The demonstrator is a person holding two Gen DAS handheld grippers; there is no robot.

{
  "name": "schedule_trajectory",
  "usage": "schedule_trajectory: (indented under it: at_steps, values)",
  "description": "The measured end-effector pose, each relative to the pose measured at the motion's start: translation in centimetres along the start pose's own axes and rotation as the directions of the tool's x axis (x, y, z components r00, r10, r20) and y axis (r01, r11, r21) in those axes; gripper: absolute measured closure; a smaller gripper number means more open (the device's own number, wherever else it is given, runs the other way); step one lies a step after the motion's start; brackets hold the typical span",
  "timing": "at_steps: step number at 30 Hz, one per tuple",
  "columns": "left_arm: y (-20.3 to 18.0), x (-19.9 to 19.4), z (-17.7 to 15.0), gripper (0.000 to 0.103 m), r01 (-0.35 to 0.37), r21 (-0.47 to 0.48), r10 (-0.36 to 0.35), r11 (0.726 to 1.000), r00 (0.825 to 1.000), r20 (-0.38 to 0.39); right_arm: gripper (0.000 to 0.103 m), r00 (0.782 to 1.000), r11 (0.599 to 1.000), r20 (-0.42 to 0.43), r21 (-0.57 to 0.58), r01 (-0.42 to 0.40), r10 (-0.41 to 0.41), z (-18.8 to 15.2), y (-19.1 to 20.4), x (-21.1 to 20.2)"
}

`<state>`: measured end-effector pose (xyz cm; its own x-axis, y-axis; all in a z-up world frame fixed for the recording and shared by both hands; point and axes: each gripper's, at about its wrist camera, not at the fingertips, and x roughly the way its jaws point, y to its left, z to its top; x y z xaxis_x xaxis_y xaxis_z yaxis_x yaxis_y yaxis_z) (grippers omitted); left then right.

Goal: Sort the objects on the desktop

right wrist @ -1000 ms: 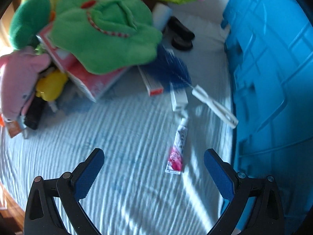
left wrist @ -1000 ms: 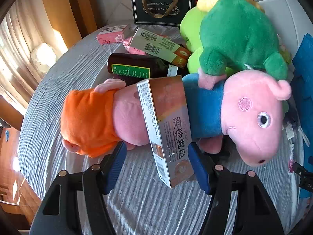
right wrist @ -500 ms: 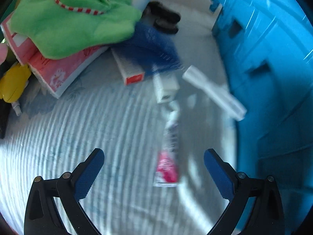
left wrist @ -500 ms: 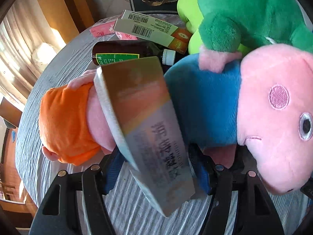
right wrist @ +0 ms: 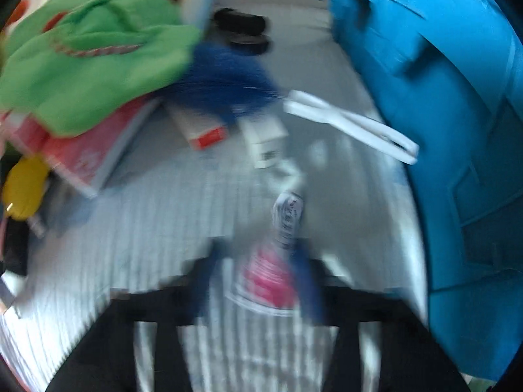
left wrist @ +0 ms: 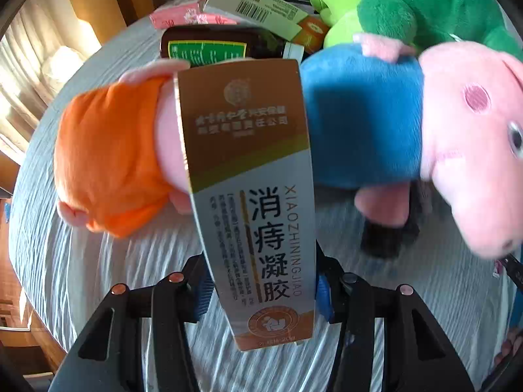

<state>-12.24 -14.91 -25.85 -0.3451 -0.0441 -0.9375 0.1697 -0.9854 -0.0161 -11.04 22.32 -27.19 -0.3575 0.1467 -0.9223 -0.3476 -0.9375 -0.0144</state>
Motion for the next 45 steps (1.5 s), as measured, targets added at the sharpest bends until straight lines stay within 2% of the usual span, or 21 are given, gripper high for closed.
schedule_trajectory:
  at_steps: [4, 7, 10, 15, 23, 26, 35, 37, 39, 42, 45]
  values:
    - [0.9, -0.3, -1.8, 0.053, 0.062, 0.051, -0.058, 0.997, 0.995, -0.082, 0.083, 0.989, 0.990, -0.040, -0.031, -0.140, 0.139, -1.9, 0.6, -1.0]
    - [1.1, -0.4, -2.8, 0.053, 0.070, 0.098, -0.060, 0.993, 0.992, -0.109, 0.083, 0.974, 0.973, -0.080, -0.074, -0.218, 0.212, -3.6, 1.2, -1.7]
    - [1.2, -0.1, -3.1, 0.053, 0.046, 0.104, -0.035, 0.993, 0.993, -0.109, 0.082, 0.976, 0.969, -0.086, -0.129, -0.211, 0.201, -4.5, 1.9, -2.1]
    - [1.2, 0.4, -3.0, 0.053, 0.024, 0.083, -0.015, 0.996, 0.994, -0.108, 0.080, 0.976, 0.969, -0.082, -0.132, -0.209, 0.200, -4.7, 2.3, -2.4]
    - [1.0, -0.4, -3.9, 0.056, 0.046, 0.102, -0.036, 0.994, 0.994, -0.101, 0.079, 0.986, 0.976, -0.075, -0.149, -0.160, 0.150, -4.9, 3.0, -2.4]
    - [0.9, -1.3, -4.2, 0.056, 0.053, 0.107, -0.043, 0.993, 0.995, -0.089, 0.084, 0.988, 0.974, -0.071, -0.169, -0.149, 0.139, -5.3, 3.3, -2.6]
    - [1.1, -7.9, -4.4, 0.057, 0.062, 0.107, -0.067, 0.992, 0.997, 0.049, 0.085, 0.981, 0.964, 0.000, -0.186, -0.192, 0.195, -5.9, 3.4, -6.9]
    - [0.4, -9.5, -5.3, 0.057, 0.064, 0.106, -0.073, 0.992, 0.994, 0.077, 0.098, 0.979, 0.961, 0.029, -0.202, -0.190, 0.200, -5.2, 4.7, -8.0]
    - [1.7, -10.5, -4.9, 0.057, 0.069, 0.115, -0.080, 0.991, 0.992, 0.098, 0.098, 0.977, 0.959, 0.049, -0.211, -0.191, 0.206, -3.8, 5.5, -8.4]
    - [1.0, -11.5, -5.1, 0.057, 0.058, 0.124, -0.072, 0.991, 0.991, 0.109, 0.098, 0.982, 0.960, 0.007, -0.212, -0.182, 0.188, -3.0, 5.9, -7.9]
    - [1.1, -10.4, -5.5, 0.057, 0.061, 0.114, -0.071, 0.992, 0.994, 0.085, 0.090, 0.985, 0.969, -0.057, -0.180, -0.172, 0.164, -3.1, 3.9, -5.9]
